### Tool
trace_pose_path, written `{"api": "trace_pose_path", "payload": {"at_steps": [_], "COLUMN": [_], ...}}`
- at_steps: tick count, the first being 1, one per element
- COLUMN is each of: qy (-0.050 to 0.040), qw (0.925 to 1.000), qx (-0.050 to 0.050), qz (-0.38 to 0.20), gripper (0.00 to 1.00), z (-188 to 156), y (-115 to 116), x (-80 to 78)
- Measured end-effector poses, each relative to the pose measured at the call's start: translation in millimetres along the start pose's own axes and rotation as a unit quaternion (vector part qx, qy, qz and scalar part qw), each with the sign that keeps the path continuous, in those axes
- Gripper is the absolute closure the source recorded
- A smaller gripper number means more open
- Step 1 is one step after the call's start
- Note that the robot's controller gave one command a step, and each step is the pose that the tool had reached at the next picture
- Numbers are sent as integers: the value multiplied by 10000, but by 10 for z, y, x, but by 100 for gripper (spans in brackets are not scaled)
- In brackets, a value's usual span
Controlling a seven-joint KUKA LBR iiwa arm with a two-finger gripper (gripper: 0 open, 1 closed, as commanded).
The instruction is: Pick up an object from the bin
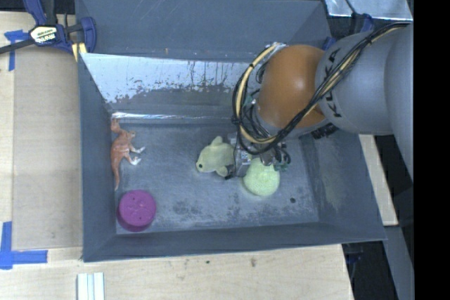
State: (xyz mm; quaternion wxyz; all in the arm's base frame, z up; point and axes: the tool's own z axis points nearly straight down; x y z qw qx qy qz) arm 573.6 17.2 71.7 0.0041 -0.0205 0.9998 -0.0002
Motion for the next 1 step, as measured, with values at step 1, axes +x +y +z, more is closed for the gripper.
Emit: {"api": "trace_pose_path", "payload": {"at_steps": [1], "qy": [25], "qw": [10000], "qx": [-1], "qz": [1], "gripper": [100], "z": [-47], "y": [1], "x": [16]}}
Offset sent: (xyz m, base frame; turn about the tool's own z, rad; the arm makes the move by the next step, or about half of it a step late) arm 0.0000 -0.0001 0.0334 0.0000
